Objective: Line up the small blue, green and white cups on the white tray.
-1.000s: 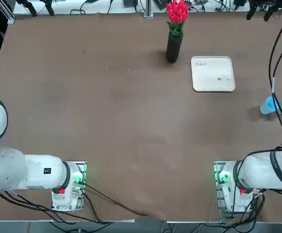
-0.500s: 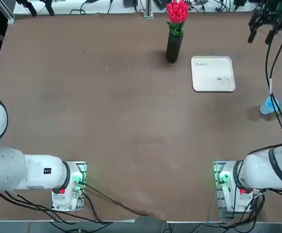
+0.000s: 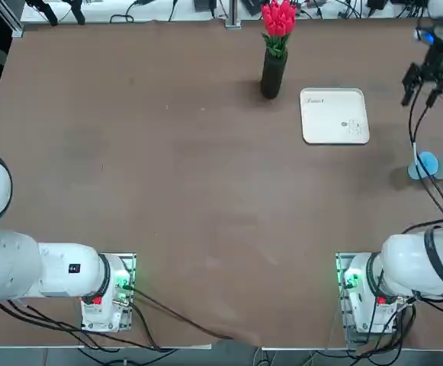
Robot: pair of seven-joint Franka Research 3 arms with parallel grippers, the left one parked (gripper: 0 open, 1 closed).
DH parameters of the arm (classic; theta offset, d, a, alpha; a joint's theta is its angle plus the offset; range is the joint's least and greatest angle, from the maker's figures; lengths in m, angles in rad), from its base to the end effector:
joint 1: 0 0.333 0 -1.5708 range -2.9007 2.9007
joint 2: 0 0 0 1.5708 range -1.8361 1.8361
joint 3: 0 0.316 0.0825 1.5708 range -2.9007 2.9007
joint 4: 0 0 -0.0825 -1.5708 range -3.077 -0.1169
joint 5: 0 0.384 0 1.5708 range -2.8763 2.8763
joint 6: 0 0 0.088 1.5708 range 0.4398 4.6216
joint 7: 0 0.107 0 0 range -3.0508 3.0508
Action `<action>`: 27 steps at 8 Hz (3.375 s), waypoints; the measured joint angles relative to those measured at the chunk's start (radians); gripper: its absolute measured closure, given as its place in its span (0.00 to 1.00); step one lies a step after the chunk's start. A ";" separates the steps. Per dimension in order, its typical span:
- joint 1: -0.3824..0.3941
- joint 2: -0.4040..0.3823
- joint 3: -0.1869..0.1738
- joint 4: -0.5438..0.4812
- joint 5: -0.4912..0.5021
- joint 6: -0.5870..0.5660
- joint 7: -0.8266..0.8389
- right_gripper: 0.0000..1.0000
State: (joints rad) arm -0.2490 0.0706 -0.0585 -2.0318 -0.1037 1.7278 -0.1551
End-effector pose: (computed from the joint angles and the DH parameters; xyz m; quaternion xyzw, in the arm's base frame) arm 0.4932 -0.1663 0.3876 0.9796 -0.0576 -0.1926 0.0068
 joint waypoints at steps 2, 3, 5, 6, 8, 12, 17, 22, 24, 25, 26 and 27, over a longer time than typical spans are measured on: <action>-0.109 -0.032 -0.002 -0.179 -0.001 0.208 -0.062 0.00; -0.153 -0.037 -0.002 -0.247 -0.002 0.284 -0.095 0.00; -0.203 -0.040 -0.002 -0.335 -0.002 0.402 -0.122 0.00; -0.215 -0.041 -0.002 -0.373 -0.002 0.469 -0.122 0.00; -0.237 -0.041 -0.001 -0.426 -0.002 0.563 -0.132 0.00; -0.278 -0.021 -0.001 -0.519 -0.002 0.747 -0.152 0.05; -0.299 0.000 0.001 -0.520 -0.002 0.773 -0.163 0.86; -0.268 -0.052 0.041 -0.470 -0.003 0.666 -0.152 0.96; -0.141 -0.104 0.050 -0.381 -0.001 0.510 -0.077 0.96; -0.061 -0.118 0.055 -0.320 0.003 0.428 -0.032 0.96; 0.024 -0.117 0.059 -0.247 0.009 0.345 0.008 0.96; 0.110 -0.100 0.061 -0.166 0.014 0.262 0.053 0.96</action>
State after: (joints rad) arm -0.1388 -0.0298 0.0027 -2.1977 -0.0892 1.9896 -0.1017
